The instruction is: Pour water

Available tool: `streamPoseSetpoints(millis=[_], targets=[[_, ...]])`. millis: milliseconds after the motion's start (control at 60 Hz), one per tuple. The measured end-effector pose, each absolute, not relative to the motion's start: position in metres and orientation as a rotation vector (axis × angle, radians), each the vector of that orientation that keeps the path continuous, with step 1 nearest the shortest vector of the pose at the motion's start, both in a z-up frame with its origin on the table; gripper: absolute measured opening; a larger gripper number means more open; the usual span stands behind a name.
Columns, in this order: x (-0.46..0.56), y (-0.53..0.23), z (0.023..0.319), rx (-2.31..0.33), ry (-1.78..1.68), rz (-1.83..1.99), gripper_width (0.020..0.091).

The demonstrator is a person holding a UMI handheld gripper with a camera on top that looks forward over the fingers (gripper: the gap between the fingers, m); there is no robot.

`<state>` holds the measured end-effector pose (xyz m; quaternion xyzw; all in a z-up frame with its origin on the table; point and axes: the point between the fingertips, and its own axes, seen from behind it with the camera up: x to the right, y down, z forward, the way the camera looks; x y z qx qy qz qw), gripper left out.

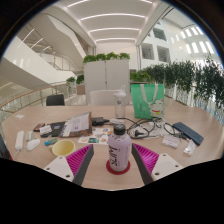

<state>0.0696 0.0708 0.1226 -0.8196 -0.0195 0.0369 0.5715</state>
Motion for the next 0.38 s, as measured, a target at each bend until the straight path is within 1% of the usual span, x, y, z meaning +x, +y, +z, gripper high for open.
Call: streamPoseSetpoints(millis=[167, 383], targets=[[0.048, 0.002, 0.173, -1.887, 0.020, 0.033, 0.0838], [-0.011, -0.107, 0.212, -1.891, 0.108, 0.017, 0.0836]])
